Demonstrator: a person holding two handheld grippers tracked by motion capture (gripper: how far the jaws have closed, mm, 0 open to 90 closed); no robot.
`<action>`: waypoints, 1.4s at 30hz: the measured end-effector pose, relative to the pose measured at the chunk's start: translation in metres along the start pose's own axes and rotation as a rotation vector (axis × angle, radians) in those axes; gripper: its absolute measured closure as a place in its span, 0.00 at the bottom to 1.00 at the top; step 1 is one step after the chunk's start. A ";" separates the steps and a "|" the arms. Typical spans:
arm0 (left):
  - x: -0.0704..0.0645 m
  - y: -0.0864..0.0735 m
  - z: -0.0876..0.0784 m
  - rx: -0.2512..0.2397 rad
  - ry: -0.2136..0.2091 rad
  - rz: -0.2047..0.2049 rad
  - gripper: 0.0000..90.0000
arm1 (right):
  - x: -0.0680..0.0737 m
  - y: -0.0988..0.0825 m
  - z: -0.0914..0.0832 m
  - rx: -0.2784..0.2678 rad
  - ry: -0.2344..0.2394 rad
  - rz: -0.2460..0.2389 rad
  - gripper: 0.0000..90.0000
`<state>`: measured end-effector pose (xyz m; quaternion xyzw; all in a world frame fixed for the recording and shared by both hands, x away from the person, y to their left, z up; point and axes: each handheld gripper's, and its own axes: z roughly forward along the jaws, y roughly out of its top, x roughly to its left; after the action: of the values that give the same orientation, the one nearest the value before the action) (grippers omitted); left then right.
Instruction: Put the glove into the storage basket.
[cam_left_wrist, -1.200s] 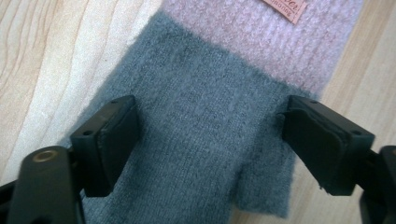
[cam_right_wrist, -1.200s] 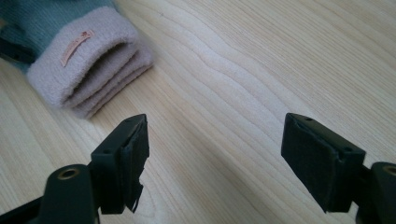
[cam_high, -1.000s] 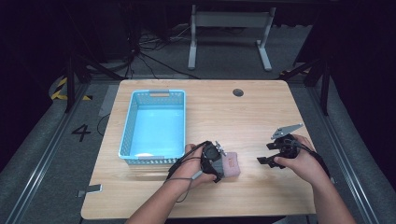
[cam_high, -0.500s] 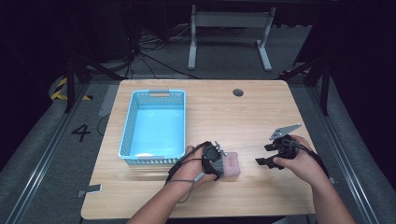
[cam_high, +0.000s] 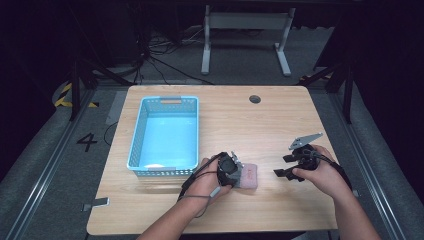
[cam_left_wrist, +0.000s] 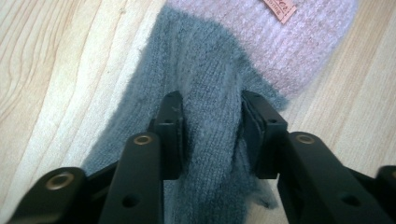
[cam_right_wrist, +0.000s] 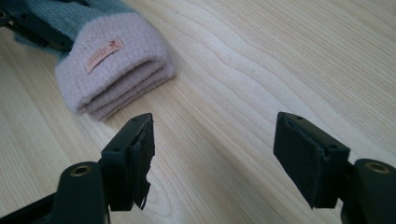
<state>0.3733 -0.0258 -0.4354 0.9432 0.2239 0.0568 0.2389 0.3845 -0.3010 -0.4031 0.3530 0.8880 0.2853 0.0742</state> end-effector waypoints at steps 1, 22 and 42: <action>-0.001 0.000 0.000 0.001 -0.001 -0.005 0.72 | 0.000 0.000 0.000 0.001 0.001 0.003 0.33; -0.012 0.007 -0.044 -0.045 -0.073 0.039 0.76 | -0.007 0.001 -0.001 -0.009 -0.006 0.016 0.34; 0.001 0.008 -0.106 -0.125 -0.053 0.016 0.76 | -0.015 0.008 0.004 -0.025 -0.016 -0.020 0.37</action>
<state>0.3547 0.0137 -0.3383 0.9294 0.2062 0.0476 0.3025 0.4014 -0.3046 -0.4031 0.3454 0.8872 0.2929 0.0886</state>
